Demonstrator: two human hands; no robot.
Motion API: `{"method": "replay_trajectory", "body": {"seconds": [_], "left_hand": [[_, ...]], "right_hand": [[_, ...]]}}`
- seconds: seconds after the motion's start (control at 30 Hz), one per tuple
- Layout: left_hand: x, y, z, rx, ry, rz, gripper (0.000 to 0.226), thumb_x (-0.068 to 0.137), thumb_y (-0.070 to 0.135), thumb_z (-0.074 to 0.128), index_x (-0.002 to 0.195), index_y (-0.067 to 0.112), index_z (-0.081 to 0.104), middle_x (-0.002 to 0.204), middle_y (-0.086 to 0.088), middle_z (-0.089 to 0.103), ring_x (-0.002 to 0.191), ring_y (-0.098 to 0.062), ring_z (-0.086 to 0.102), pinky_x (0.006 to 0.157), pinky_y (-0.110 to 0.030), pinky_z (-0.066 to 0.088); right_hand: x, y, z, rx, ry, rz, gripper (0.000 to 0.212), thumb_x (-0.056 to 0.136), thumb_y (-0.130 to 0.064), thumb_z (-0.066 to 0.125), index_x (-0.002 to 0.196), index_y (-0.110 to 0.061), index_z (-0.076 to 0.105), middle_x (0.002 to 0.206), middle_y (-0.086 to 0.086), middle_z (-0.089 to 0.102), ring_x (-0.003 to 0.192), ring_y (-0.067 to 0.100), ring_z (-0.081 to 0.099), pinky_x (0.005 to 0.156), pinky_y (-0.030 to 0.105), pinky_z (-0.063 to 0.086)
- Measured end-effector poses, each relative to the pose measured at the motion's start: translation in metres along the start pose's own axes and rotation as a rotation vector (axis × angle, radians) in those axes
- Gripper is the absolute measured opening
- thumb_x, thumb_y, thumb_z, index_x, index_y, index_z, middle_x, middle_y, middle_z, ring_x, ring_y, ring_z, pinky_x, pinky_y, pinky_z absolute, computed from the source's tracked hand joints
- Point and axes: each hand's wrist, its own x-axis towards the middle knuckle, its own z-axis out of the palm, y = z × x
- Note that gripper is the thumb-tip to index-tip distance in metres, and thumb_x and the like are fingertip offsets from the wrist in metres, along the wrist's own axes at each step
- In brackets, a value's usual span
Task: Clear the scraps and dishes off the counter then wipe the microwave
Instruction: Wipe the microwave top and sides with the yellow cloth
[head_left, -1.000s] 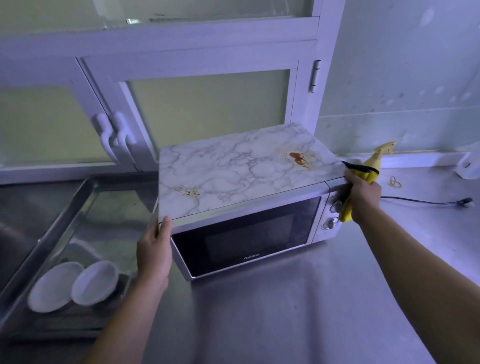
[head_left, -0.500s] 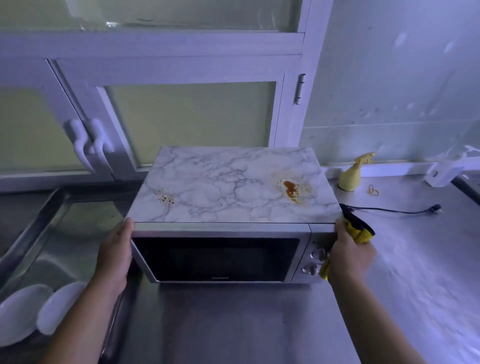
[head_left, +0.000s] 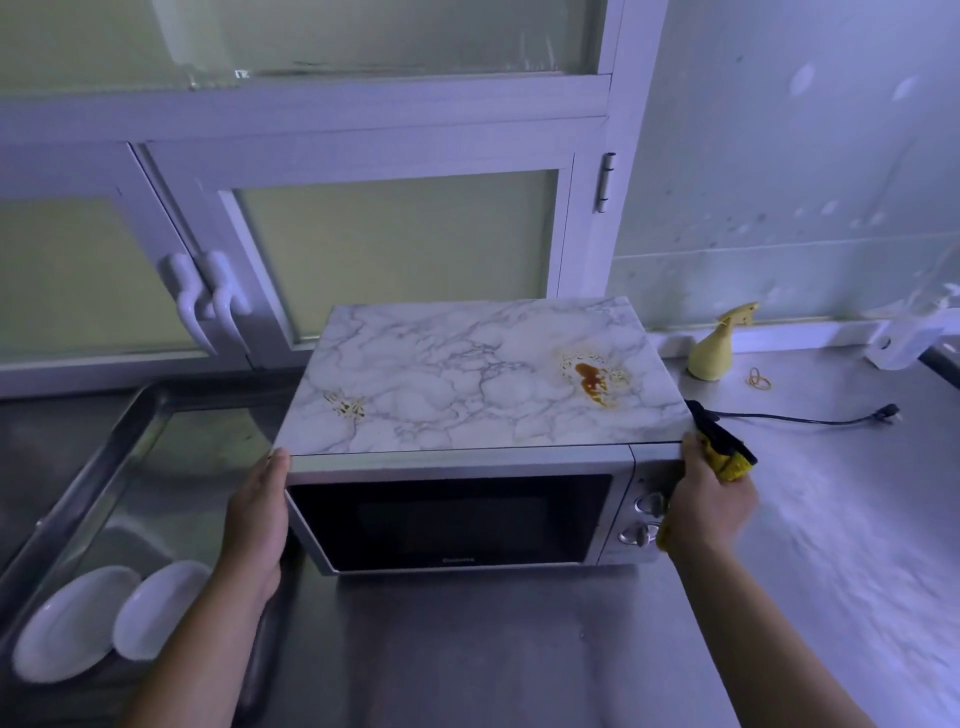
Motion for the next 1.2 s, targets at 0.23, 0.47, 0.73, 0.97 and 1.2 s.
{"method": "replay_trajectory", "body": {"seconds": [0.23, 0.47, 0.73, 0.97, 1.2], "left_hand": [[-0.052, 0.04, 0.042, 0.378, 0.162, 0.746, 0.044, 0.096, 0.026, 0.05, 0.134, 0.004, 0.054, 0.141, -0.018, 0.052, 0.134, -0.032, 0.043, 0.114, -0.045, 0.033], [-0.051, 0.074, 0.16, 0.706, -0.468, 0.608, 0.047, 0.106, 0.027, 0.039, 0.152, 0.02, 0.037, 0.164, 0.001, 0.02, 0.153, -0.013, 0.007, 0.123, -0.029, 0.008], [-0.024, 0.064, 0.182, 1.027, -0.441, 0.679, 0.052, 0.103, 0.033, 0.026, 0.153, 0.02, 0.035, 0.162, -0.001, 0.028, 0.151, -0.019, 0.018, 0.124, -0.037, 0.014], [-0.029, 0.063, 0.184, 1.021, -0.378, 0.677, 0.052, 0.103, 0.034, 0.026, 0.153, 0.022, 0.033, 0.163, -0.002, 0.025, 0.151, -0.019, 0.016, 0.124, -0.034, 0.012], [-0.029, 0.06, 0.187, 1.068, -0.36, 0.689, 0.053, 0.103, 0.035, 0.024, 0.154, 0.024, 0.032, 0.163, 0.002, 0.025, 0.151, -0.016, 0.016, 0.124, -0.035, 0.014]], "right_hand": [[0.044, -0.031, -0.017, -0.128, 0.053, 0.192, 0.044, 0.089, -0.047, 0.066, 0.112, -0.01, 0.064, 0.101, 0.008, 0.062, 0.091, 0.031, 0.061, 0.084, 0.043, 0.05], [0.052, -0.088, 0.044, -0.356, -0.352, -0.45, 0.035, 0.093, -0.043, 0.06, 0.075, -0.014, 0.055, 0.064, -0.001, 0.053, 0.067, 0.021, 0.048, 0.065, 0.036, 0.04], [0.028, -0.058, 0.063, -1.46, -1.224, -0.729, 0.094, 0.085, -0.073, 0.045, 0.161, -0.032, 0.006, 0.166, -0.018, -0.002, 0.153, 0.005, -0.009, 0.122, 0.046, -0.006], [0.04, -0.063, 0.093, -1.412, -0.965, -0.785, 0.077, 0.084, -0.084, 0.02, 0.153, -0.048, 0.025, 0.166, -0.012, 0.018, 0.155, 0.02, 0.009, 0.118, 0.059, 0.008], [0.078, -0.028, 0.167, -1.499, -0.928, -0.8, 0.087, 0.08, -0.084, 0.007, 0.157, -0.043, -0.001, 0.168, -0.011, -0.007, 0.155, 0.024, -0.007, 0.113, 0.07, -0.003]]}}
